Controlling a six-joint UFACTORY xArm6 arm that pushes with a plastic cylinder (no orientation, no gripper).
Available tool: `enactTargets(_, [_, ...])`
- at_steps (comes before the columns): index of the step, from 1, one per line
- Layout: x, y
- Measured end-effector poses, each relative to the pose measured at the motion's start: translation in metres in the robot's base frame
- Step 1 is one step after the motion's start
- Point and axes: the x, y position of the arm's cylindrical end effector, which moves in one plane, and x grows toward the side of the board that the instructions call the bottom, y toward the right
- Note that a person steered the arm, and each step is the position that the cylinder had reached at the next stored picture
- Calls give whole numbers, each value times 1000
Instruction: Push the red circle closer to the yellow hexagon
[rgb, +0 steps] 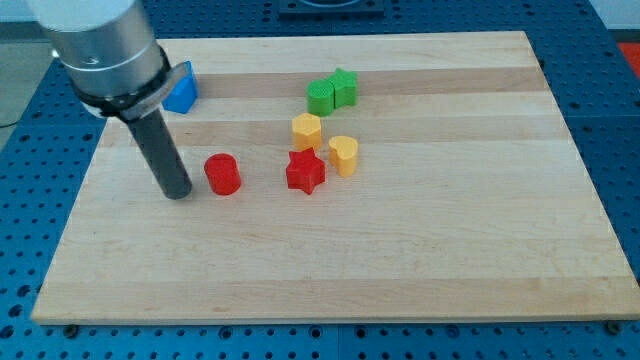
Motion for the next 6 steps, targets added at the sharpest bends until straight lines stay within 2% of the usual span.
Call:
enactTargets(2, [-20, 80])
enactTargets(4, [-18, 57])
enactTargets(6, [-17, -11])
